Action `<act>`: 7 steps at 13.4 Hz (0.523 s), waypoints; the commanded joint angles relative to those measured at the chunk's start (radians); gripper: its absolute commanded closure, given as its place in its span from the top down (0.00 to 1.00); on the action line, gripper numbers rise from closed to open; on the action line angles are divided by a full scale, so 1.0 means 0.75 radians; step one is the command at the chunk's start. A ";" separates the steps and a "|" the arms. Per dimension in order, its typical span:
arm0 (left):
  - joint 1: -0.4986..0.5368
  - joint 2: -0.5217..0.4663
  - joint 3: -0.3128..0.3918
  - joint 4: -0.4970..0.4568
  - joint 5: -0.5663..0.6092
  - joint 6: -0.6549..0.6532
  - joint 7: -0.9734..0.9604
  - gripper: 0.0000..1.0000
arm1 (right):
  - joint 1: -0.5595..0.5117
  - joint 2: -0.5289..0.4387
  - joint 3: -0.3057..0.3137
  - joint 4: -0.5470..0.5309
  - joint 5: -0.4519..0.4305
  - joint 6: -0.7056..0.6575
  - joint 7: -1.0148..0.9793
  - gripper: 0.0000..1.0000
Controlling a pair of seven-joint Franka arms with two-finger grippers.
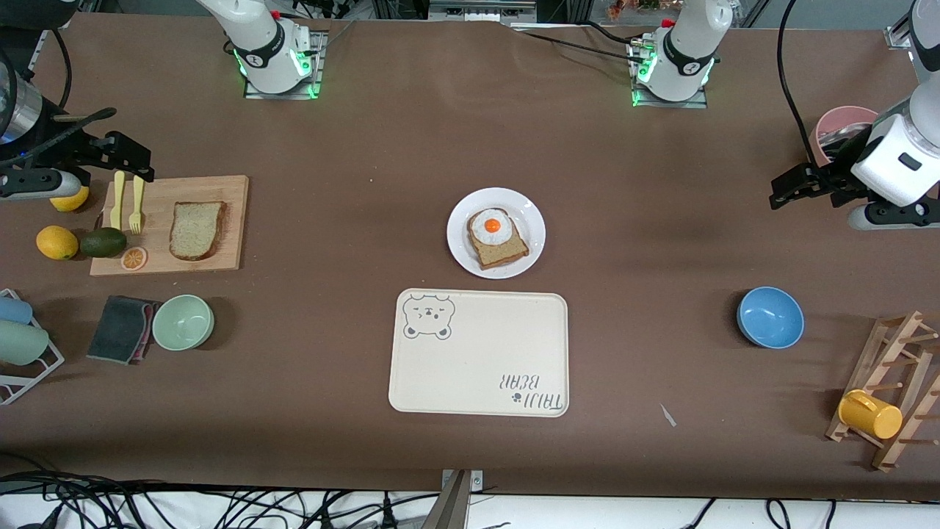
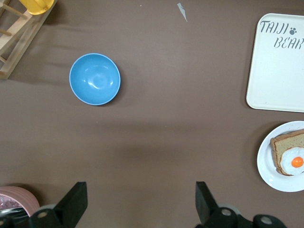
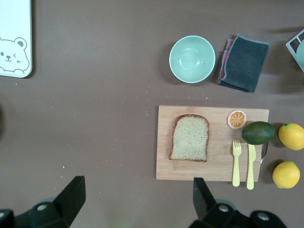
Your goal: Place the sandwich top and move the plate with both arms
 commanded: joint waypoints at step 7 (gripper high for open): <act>-0.005 0.007 0.001 0.024 0.044 -0.021 -0.013 1.00 | -0.010 -0.015 0.008 -0.016 -0.018 0.013 -0.007 1.00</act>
